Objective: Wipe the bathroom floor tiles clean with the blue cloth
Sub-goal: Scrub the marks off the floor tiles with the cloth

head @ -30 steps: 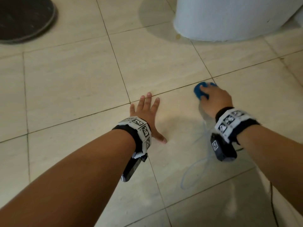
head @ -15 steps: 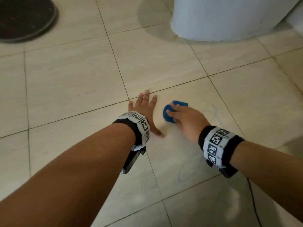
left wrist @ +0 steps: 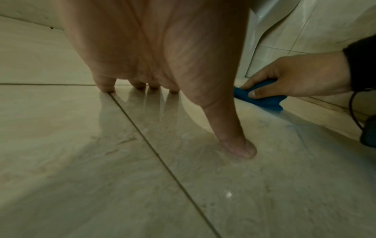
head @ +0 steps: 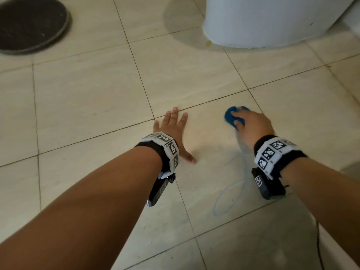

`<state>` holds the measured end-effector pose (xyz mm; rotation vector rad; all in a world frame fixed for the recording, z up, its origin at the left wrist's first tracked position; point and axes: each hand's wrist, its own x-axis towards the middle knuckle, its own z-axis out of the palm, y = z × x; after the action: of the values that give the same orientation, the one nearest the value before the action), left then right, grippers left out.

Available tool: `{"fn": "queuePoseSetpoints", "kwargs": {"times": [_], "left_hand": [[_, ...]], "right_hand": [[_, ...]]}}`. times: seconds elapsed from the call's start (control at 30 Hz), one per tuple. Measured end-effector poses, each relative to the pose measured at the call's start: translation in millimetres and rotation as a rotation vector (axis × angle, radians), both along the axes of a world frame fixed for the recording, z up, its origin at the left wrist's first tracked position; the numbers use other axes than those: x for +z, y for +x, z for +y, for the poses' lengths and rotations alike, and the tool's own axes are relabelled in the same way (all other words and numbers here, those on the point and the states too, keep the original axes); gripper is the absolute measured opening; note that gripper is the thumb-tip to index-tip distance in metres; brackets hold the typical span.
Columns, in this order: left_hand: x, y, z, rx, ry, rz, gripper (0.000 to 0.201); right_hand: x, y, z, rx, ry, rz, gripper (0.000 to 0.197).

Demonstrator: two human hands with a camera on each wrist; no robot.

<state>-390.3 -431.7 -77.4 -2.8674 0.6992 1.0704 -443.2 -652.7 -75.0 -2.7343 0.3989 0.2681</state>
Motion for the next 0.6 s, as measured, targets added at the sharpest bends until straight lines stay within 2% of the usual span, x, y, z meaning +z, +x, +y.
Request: {"fn": "queuePoseSetpoints", "kwargs": {"times": [0.03, 0.07, 0.2, 0.27, 0.3, 0.4, 0.47, 0.5, 0.6], "left_hand": [[0.6, 0.2, 0.2, -0.001, 0.000, -0.001, 0.145], [0.9, 0.1, 0.3, -0.001, 0.000, 0.001, 0.145], [0.4, 1.5, -1.0, 0.001, 0.014, 0.006, 0.145], [0.3, 1.3, -1.8, 0.004, 0.021, 0.005, 0.145], [0.5, 0.5, -2.5, 0.003, 0.021, 0.002, 0.145], [1.5, -0.7, -2.0, -0.001, 0.015, -0.013, 0.144], [2.6, -0.5, -1.2, -0.002, 0.012, -0.013, 0.143], [2.8, -0.7, -1.6, -0.003, 0.015, -0.010, 0.143], [1.6, 0.8, -3.4, -0.008, 0.035, -0.016, 0.143]], "right_hand": [[3.4, 0.9, -5.2, -0.072, -0.037, 0.028, 0.039], [5.8, -0.7, -1.8, -0.058, -0.084, 0.059, 0.039], [4.2, -13.9, 45.5, 0.341, -0.055, 0.066, 0.041], [-1.1, -11.2, 50.3, 0.406, -0.015, 0.058, 0.040], [-3.1, -6.2, 43.6, 0.347, 0.024, 0.042, 0.039], [-5.3, 9.6, 8.6, -0.014, 0.071, -0.026, 0.038], [-5.8, 11.3, 5.0, -0.077, 0.040, 0.009, 0.040], [-4.2, 7.8, 14.0, -0.017, 0.023, 0.036, 0.042], [-5.3, -17.8, 57.9, 0.345, 0.026, 0.023, 0.041]]}}
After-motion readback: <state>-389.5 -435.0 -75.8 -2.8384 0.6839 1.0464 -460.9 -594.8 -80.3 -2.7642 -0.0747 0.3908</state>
